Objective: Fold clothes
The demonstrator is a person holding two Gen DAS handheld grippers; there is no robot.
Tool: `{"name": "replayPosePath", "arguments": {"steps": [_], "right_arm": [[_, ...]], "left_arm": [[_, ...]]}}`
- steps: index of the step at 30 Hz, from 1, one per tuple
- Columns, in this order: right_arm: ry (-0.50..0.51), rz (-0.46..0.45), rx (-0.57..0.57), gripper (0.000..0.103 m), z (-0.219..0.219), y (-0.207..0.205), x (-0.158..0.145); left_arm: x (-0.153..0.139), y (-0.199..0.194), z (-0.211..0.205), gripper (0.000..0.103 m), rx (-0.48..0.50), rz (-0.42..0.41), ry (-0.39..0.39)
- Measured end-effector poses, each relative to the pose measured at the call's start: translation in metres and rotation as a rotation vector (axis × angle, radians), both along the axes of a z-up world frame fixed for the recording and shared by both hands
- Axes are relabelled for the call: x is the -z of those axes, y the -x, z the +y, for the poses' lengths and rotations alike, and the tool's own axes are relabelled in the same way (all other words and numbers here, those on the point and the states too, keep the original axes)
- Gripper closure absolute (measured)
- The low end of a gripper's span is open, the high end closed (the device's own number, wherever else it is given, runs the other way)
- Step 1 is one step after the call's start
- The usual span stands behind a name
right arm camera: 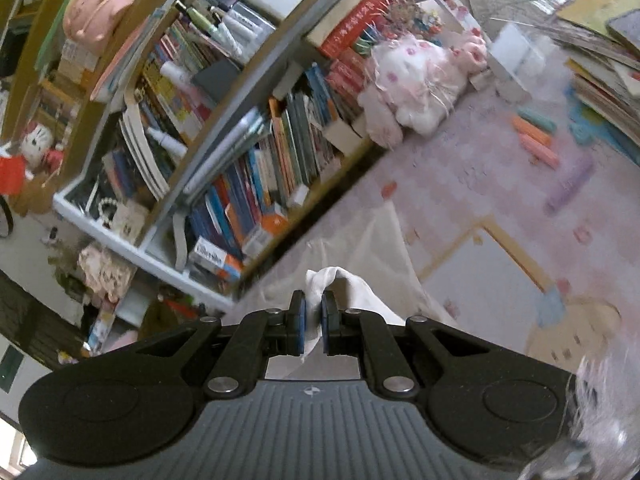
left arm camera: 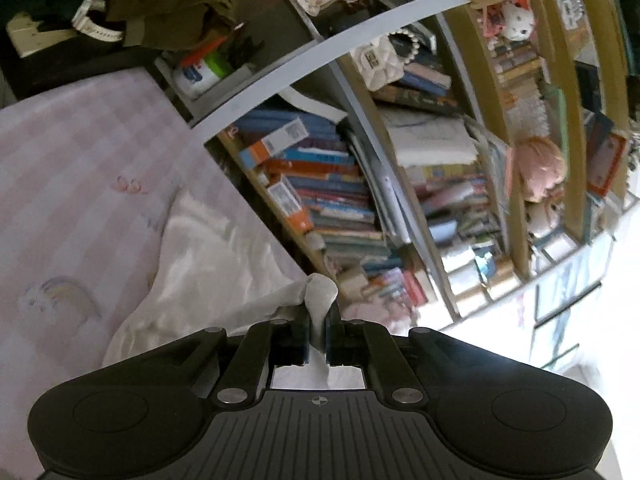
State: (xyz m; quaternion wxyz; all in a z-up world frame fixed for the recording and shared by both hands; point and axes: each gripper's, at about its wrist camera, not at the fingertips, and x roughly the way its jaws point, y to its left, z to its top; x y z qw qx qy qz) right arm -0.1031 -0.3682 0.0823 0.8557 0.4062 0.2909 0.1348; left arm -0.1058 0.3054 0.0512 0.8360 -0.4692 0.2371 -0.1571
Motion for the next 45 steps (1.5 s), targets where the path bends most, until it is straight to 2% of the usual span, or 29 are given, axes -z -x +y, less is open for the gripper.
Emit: {"name": "replayPosePath", "arguments": {"steps": [8,15,19,22,27,30,31,33,34,37,39,42,43,45], "right_arm": [[-0.030,0.031,-0.062,0.096,-0.002,-0.085,0.007],[-0.070,0.098,-0.120,0.096,-0.008,-0.166,0.037],[-0.074,0.154,-0.117,0.096,-0.003,-0.199,0.056],[-0.068,0.190,-0.102,0.096,0.004,-0.218,0.067],[-0.034,0.243,-0.045,0.096,0.020,-0.251,0.074],[0.001,0.224,0.049,0.098,0.022,-0.274,0.076],[0.007,0.221,0.092,0.098,0.022,-0.281,0.079],[0.004,0.275,0.132,0.098,0.026,-0.297,0.097],[0.025,0.298,0.128,0.098,0.031,-0.302,0.105],[0.072,0.336,0.127,0.098,0.043,-0.314,0.124],[0.077,0.332,0.130,0.098,0.044,-0.316,0.128],[0.092,0.334,0.124,0.092,0.042,-0.317,0.127],[0.106,0.330,0.118,0.083,0.043,-0.316,0.127],[0.230,0.276,0.062,0.069,0.062,-0.307,0.120]], "left_arm": [[0.002,-0.064,-0.010,0.098,-0.129,0.055,0.001],[0.015,-0.110,-0.025,0.098,-0.231,0.136,-0.022],[0.024,-0.137,-0.027,0.098,-0.237,0.179,-0.019],[0.030,-0.161,-0.027,0.098,-0.201,0.202,-0.039],[0.047,-0.206,-0.019,0.098,-0.194,0.262,-0.028],[0.057,-0.234,-0.018,0.098,-0.220,0.286,-0.041],[0.066,-0.241,-0.016,0.098,-0.239,0.317,-0.037],[0.083,-0.255,-0.015,0.098,-0.255,0.373,-0.032],[0.091,-0.262,-0.017,0.098,-0.252,0.397,-0.030],[0.099,-0.275,-0.028,0.097,-0.207,0.423,-0.121],[0.103,-0.275,-0.025,0.096,-0.210,0.432,-0.091],[0.107,-0.276,-0.019,0.091,-0.202,0.446,-0.057],[0.106,-0.274,-0.018,0.088,-0.203,0.446,-0.053],[0.101,-0.269,-0.017,0.071,-0.207,0.434,-0.058]]}}
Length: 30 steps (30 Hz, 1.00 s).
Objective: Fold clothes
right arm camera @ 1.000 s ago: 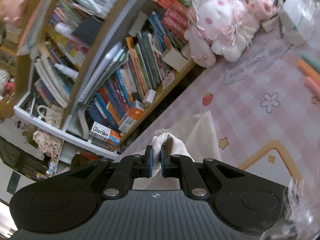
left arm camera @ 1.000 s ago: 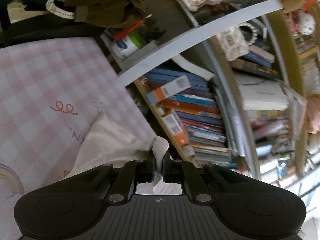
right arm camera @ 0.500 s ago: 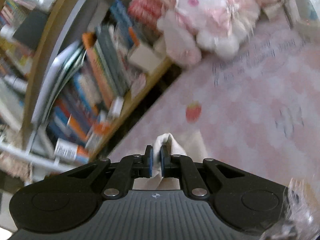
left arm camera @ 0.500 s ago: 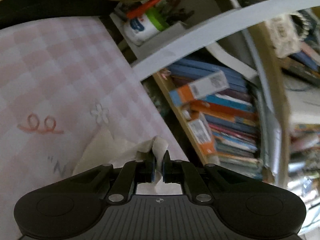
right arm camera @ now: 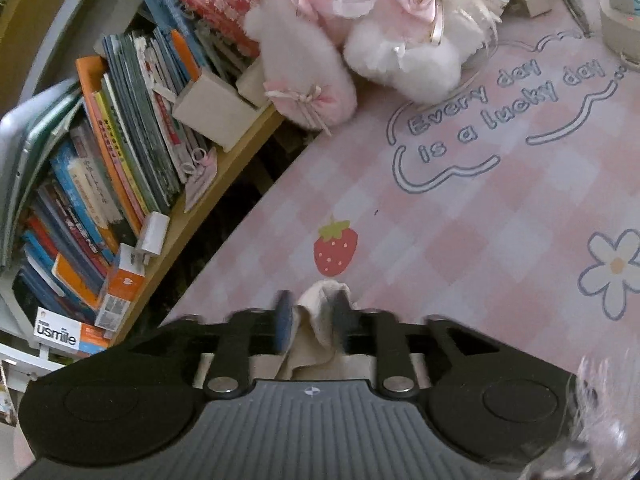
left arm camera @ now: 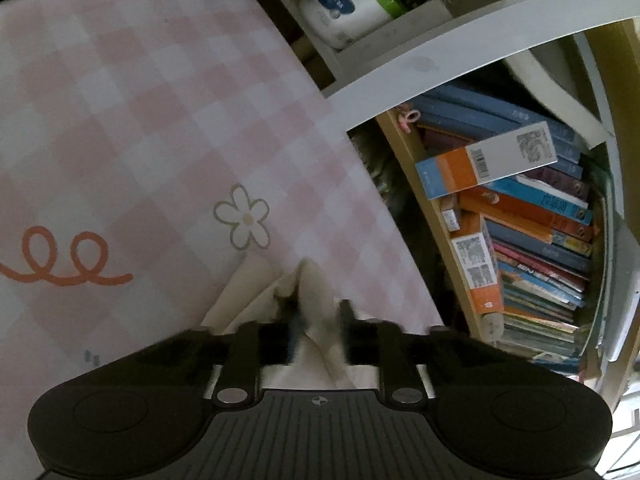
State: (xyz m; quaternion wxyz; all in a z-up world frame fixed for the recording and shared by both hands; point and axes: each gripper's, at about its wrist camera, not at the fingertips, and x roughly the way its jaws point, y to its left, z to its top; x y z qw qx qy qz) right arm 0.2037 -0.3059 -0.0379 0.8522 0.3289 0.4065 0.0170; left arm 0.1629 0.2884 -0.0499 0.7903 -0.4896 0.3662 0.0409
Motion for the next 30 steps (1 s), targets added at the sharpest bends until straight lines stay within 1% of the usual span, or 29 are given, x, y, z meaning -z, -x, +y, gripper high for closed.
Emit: {"name": "replayPosePath", "arguments": {"steps": [1,2,3,4,5,6,8,9,11,12,13,15,17,18,19,20,22,23,24,27,29,30], "right_arm": [[0.058,-0.021,-0.039,0.067,0.010,0.005,-0.003],[0.116,-0.043,-0.078,0.066,0.020,0.010,-0.007],[0.173,-0.064,-0.117,0.061,0.029,0.014,-0.010],[0.231,-0.085,-0.156,0.052,0.039,0.019,-0.013],[0.289,-0.106,-0.196,0.050,0.049,0.024,-0.016],[0.347,-0.128,-0.235,0.046,0.059,0.029,-0.020],[0.463,-0.170,-0.313,0.046,0.078,0.038,-0.026],[0.520,-0.191,-0.352,0.045,0.088,0.043,-0.029],[0.629,-0.231,-0.428,0.045,0.108,0.052,-0.035],[0.645,-0.238,-0.455,0.045,0.121,0.055,-0.032],[0.657,-0.243,-0.478,0.045,0.133,0.057,-0.029],[0.661,-0.232,-0.489,0.045,0.147,0.058,-0.023],[0.678,-0.219,-0.492,0.045,0.158,0.059,-0.017],[0.703,-0.212,-0.498,0.045,0.161,0.060,-0.014],[0.724,-0.207,-0.510,0.045,0.163,0.062,-0.010],[0.745,-0.202,-0.522,0.045,0.165,0.063,-0.007],[0.782,-0.193,-0.545,0.045,0.167,0.067,0.000],[0.777,-0.192,-0.547,0.045,0.166,0.067,0.001],[0.760,-0.181,-0.547,0.045,0.165,0.065,0.001],[0.713,-0.159,-0.542,0.045,0.160,0.061,0.001],[0.681,-0.147,-0.533,0.045,0.156,0.060,0.001],[0.666,-0.141,-0.527,0.045,0.154,0.059,0.001]], "left_arm": [[-0.006,0.003,-0.002,0.069,0.002,-0.014,-0.033],[-0.016,0.008,-0.007,0.064,0.006,-0.032,-0.095],[-0.027,0.014,-0.015,0.061,0.018,-0.057,-0.180],[-0.035,0.018,-0.025,0.060,0.034,-0.075,-0.259],[-0.043,0.022,-0.041,0.059,0.074,-0.097,-0.332],[-0.048,0.025,-0.061,0.059,0.135,-0.122,-0.403],[-0.052,0.026,-0.106,0.059,0.263,-0.153,-0.540],[-0.051,0.027,-0.132,0.059,0.337,-0.165,-0.620],[-0.044,0.028,-0.174,0.060,0.457,-0.172,-0.742],[-0.039,0.028,-0.194,0.060,0.516,-0.173,-0.797],[-0.036,0.028,-0.207,0.061,0.563,-0.179,-0.827],[-0.028,0.027,-0.233,0.072,0.655,-0.192,-0.887],[-0.025,0.025,-0.251,0.073,0.708,-0.200,-0.952],[-0.027,0.023,-0.259,0.073,0.734,-0.209,-0.992],[-0.028,0.021,-0.270,0.073,0.767,-0.216,-1.051],[-0.028,0.019,-0.282,0.073,0.816,-0.225,-1.135],[-0.023,0.018,-0.298,0.072,0.897,-0.248,-1.276],[-0.020,0.018,-0.304,0.072,0.934,-0.263,-1.347],[-0.016,0.019,-0.309,0.069,0.970,-0.279,-1.419],[-0.006,0.020,-0.326,0.068,1.077,-0.326,-1.633],[-0.002,0.012,-0.329,0.067,1.098,-0.337,-1.708],[0.000,0.004,-0.330,0.067,1.101,-0.341,-1.759]]}}
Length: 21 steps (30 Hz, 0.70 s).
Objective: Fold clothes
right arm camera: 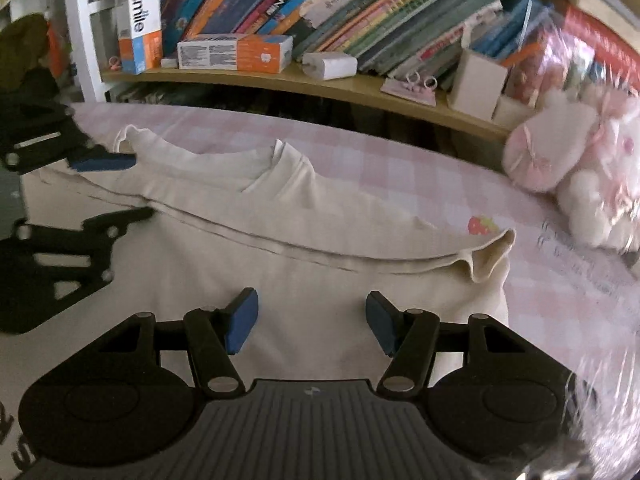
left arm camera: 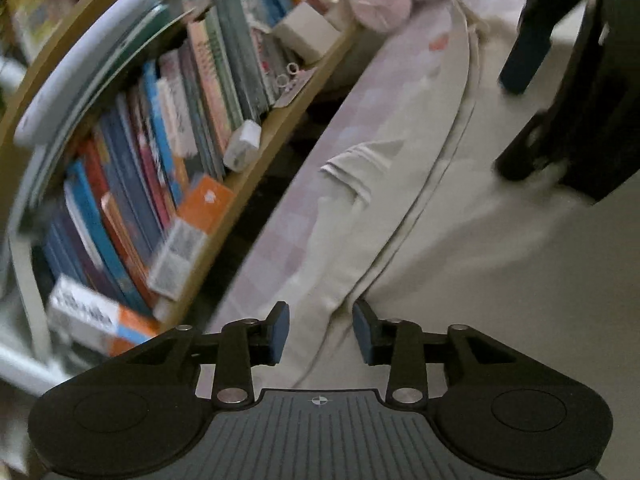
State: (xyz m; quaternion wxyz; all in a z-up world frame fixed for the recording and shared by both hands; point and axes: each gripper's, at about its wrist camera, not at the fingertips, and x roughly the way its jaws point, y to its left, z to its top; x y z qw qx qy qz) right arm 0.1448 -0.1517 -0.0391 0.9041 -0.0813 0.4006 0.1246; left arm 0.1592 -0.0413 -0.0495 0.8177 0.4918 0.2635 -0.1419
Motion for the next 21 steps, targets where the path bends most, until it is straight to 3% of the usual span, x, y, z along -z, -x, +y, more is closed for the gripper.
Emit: {"name": "replayPosePath", "arguments": {"steps": [1,3,6,8,11,13,18,21], "right_arm": [[-0.008,0.005,0.002,0.046,-0.001,0.000,0.000],[-0.015,0.012,0.003,0.046,-0.002,0.001,-0.001],[-0.014,0.016,-0.001,0.046,-0.002,0.002,-0.001],[-0.019,0.016,0.000,0.046,-0.002,0.002,-0.001],[-0.025,0.017,-0.001,0.045,-0.003,0.002,-0.001],[-0.030,0.017,-0.002,0.045,-0.004,0.002,-0.001],[-0.031,0.015,-0.003,0.045,-0.005,0.002,0.000],[-0.029,0.015,-0.005,0.045,-0.005,0.002,0.000]], "left_arm": [[-0.001,-0.011,-0.002,0.067,-0.011,-0.029,-0.028],[-0.016,-0.042,0.004,0.067,-0.121,-0.067,0.000],[-0.049,-0.083,0.036,0.067,-0.343,-0.065,0.183],[-0.067,-0.087,0.056,0.067,-0.412,-0.059,0.276],[-0.076,-0.059,0.080,0.065,-0.350,-0.024,0.389],[-0.073,-0.033,0.088,0.065,-0.269,0.003,0.402],[-0.038,0.007,0.086,0.065,-0.239,0.030,0.210],[-0.031,0.007,0.069,0.065,-0.165,0.022,0.145]]}}
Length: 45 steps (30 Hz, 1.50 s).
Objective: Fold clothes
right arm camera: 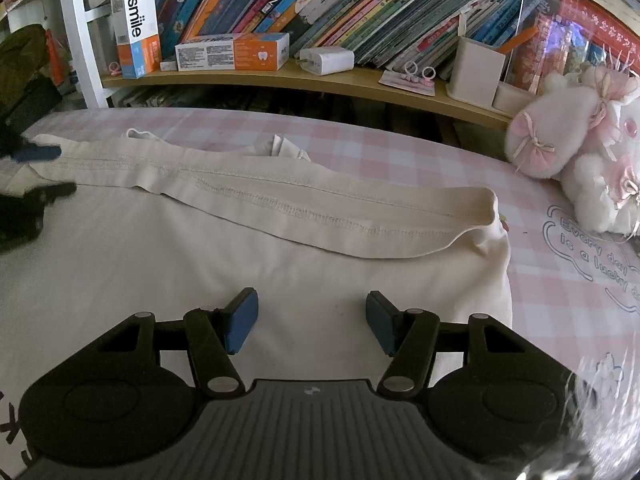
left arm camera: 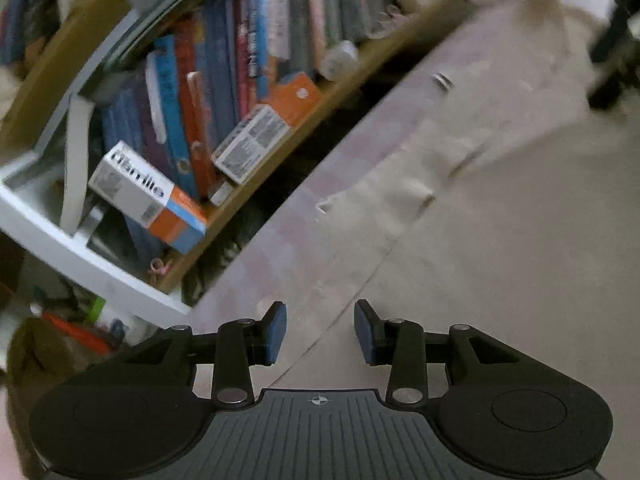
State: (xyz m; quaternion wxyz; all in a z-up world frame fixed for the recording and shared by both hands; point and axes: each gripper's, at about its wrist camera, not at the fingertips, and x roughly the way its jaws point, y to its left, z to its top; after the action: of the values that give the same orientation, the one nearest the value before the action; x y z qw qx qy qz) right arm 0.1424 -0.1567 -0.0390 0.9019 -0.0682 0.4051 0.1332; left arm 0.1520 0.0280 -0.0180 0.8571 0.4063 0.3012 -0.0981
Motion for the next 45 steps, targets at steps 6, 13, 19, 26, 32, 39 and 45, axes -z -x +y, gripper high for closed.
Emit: {"name": "replayPosePath", "arguments": {"steps": [6,13,19,26,32,39,45], "right_arm": [[0.001,0.001,0.004,0.045,0.000,0.000,0.000],[-0.007,-0.001,0.011,0.045,0.000,0.001,0.001],[-0.010,-0.009,0.018,0.045,0.000,0.003,0.002],[-0.012,-0.010,0.015,0.045,-0.001,0.002,0.001],[-0.026,-0.009,0.009,0.045,-0.003,0.002,0.001],[-0.095,-0.013,0.080,0.057,-0.036,-0.007,-0.009],[-0.098,0.030,0.126,0.079,-0.068,-0.031,-0.007]], "left_arm": [[0.014,0.000,-0.033,0.065,0.148,-0.016,-0.129],[0.032,-0.004,-0.061,0.065,0.303,-0.044,-0.309],[0.026,-0.047,-0.055,0.060,0.210,-0.110,-0.358],[-0.018,-0.093,-0.004,0.060,-0.152,-0.113,-0.020],[-0.020,-0.038,0.018,0.060,-0.106,-0.063,0.139],[-0.035,0.055,0.041,0.059,-0.211,0.050,0.485],[-0.023,0.101,0.052,0.057,-0.299,0.108,0.520]]}}
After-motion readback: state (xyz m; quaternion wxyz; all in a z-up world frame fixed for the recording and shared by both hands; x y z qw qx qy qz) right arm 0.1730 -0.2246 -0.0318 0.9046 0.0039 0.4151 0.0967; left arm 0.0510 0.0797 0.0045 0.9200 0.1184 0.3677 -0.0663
